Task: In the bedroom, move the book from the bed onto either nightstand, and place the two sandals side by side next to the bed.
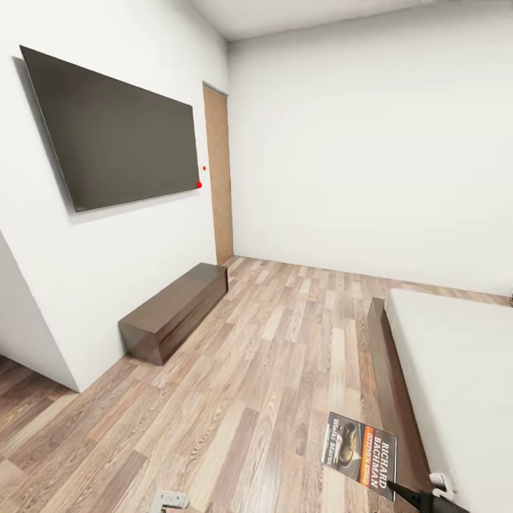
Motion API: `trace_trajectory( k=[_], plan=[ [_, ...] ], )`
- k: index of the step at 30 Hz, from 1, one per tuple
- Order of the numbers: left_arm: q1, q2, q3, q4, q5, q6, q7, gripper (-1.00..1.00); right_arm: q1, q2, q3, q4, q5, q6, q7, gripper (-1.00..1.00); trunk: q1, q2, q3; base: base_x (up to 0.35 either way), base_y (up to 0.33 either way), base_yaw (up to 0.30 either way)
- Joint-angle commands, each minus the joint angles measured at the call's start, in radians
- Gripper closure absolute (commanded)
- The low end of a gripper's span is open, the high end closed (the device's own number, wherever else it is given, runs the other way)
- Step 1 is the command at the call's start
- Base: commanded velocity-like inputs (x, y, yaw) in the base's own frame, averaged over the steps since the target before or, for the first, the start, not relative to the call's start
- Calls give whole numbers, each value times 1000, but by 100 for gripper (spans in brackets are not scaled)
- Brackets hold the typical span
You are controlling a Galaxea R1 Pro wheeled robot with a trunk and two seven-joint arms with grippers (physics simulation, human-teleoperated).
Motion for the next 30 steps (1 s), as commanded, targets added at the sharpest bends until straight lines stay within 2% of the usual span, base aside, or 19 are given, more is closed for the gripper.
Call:
trace_trajectory(
  k=[1, 20, 30],
  plan=[
    [-1, 0, 8, 1, -10, -4, -2, -100, -1, 0, 7, 0, -10, 6, 3, 100, 0, -1, -1, 0, 0, -83],
    [-1, 0, 8, 1, -10, -4, -2, -100, -1, 0, 7, 0, -10, 6, 3, 100, 0, -1, -1, 5, 0, -7],
    [-1, 0, 8, 0, -10, -4, -2, -100, -1, 0, 7, 14, -10, 4, -1, 100, 0, -1, -1, 270, 0, 0]
  ],
)
